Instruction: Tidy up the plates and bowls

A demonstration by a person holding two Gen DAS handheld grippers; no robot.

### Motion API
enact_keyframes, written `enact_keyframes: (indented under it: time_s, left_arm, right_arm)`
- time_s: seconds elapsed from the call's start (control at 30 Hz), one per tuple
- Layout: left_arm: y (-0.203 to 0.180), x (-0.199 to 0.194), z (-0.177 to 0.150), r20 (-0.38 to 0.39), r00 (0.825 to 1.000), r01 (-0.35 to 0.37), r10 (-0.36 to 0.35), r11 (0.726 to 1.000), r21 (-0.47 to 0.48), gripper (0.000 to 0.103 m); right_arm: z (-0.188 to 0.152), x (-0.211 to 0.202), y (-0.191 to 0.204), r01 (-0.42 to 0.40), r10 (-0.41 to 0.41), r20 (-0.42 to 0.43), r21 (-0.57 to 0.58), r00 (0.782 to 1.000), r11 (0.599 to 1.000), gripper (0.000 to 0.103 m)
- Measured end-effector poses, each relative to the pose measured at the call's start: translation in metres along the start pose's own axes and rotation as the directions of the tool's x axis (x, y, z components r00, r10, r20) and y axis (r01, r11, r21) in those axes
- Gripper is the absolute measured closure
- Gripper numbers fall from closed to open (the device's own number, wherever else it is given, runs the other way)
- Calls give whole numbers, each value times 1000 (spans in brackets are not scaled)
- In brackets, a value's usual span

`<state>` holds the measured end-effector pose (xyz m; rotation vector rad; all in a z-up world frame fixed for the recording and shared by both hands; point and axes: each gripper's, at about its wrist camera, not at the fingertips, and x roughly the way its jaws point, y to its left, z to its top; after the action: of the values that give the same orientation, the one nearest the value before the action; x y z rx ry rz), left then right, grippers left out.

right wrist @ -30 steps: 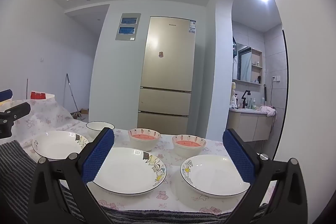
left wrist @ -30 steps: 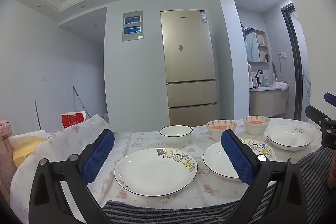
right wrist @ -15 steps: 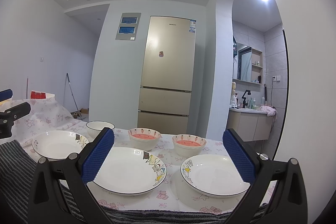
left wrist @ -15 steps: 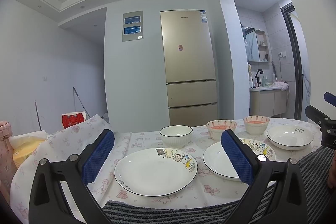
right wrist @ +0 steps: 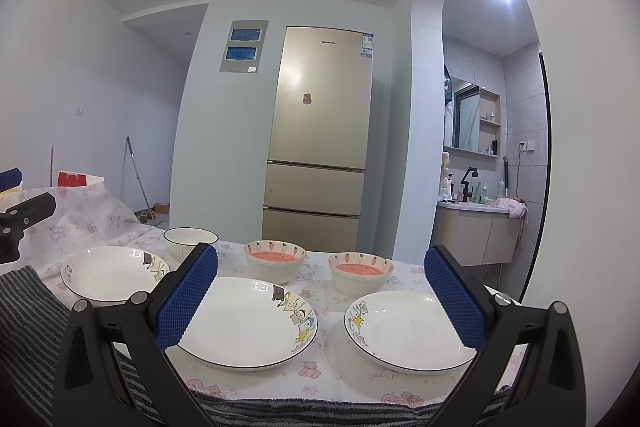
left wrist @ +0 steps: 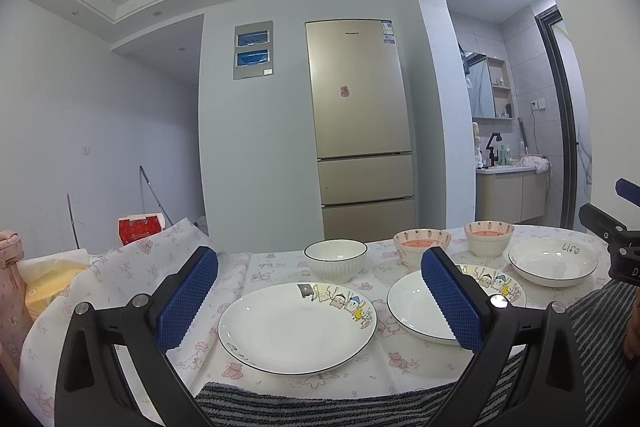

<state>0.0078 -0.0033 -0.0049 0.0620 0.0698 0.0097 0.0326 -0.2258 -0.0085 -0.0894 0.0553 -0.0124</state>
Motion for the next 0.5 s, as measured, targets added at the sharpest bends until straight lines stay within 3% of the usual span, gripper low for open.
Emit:
enact_keyframes:
  time_s: [0.5]
  left_arm:
    - [0, 1, -1, -3, 1000, -4, 4, 1000, -3, 0]
  right_arm:
    - [-1, 3, 0, 1, -1, -21, 9, 1000, 1000, 0]
